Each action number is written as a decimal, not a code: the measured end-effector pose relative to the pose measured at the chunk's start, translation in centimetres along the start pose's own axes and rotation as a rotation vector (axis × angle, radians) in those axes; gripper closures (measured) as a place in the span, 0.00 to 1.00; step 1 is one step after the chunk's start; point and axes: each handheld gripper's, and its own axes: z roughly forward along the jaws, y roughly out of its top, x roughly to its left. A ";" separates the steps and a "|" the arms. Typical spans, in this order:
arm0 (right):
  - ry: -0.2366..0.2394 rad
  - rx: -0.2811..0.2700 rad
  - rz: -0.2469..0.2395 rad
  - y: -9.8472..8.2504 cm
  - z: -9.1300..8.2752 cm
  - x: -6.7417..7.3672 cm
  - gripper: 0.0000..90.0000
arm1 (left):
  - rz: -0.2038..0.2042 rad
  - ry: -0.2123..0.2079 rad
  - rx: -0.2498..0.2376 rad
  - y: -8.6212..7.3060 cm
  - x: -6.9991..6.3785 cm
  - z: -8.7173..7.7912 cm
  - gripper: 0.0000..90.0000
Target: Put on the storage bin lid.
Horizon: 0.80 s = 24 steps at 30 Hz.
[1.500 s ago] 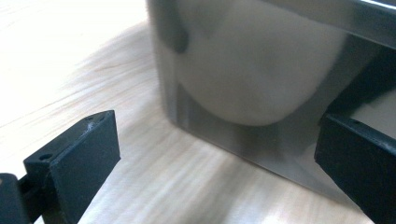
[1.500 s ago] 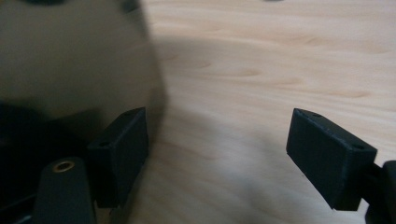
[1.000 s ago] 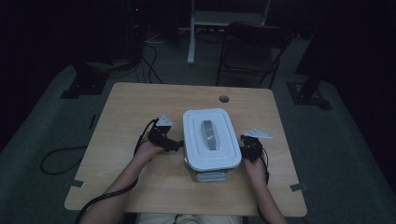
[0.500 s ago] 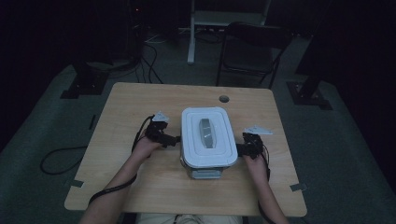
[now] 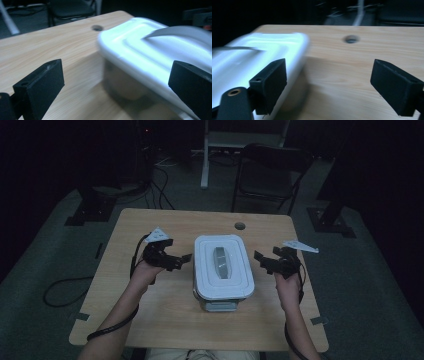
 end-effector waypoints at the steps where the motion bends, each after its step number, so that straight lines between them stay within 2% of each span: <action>1: 0.018 0.004 -0.008 0.2 -0.1 0.8 0.13 | 0.011 -0.012 0.008 0.3 -0.7 0.2 0.01; 3: 0.052 0.005 -0.040 0.1 -0.1 2.2 0.13 | 0.042 -0.029 0.029 0.7 -1.9 0.8 0.01; 5: 0.049 0.033 -0.066 0.0 0.3 3.3 0.13 | 0.061 -0.036 0.048 0.9 -2.7 1.5 0.01; 6: 0.042 0.047 -0.080 0.0 0.5 3.6 0.13 | 0.069 -0.039 0.069 0.9 -3.0 1.9 0.01; 9: -0.022 0.099 -0.121 -0.5 1.4 4.0 0.14 | 0.094 -0.022 0.123 0.6 -3.3 2.9 0.01; 10: -0.027 0.122 -0.131 -0.7 1.7 4.1 0.14 | 0.100 -0.016 0.135 0.5 -3.3 3.0 0.01; 12: -0.006 0.124 -0.113 -0.9 1.7 4.1 0.14 | 0.101 -0.018 0.149 0.1 -3.2 3.2 0.01; 15: 0.000 0.126 -0.123 -1.1 1.4 4.6 0.14 | 0.090 -0.013 0.142 -0.1 -2.9 3.0 0.01; 17: 0.012 0.129 -0.107 -1.3 1.3 5.0 0.14 | 0.092 -0.010 0.142 -0.1 -2.8 2.8 0.01; 20: 0.007 0.128 -0.101 -1.8 0.9 5.5 0.15 | 0.086 -0.013 0.150 -0.2 -2.7 2.8 0.01; 24: 0.009 0.122 -0.083 -2.4 0.2 5.9 0.15 | 0.090 -0.045 0.157 -0.4 -3.0 2.9 0.01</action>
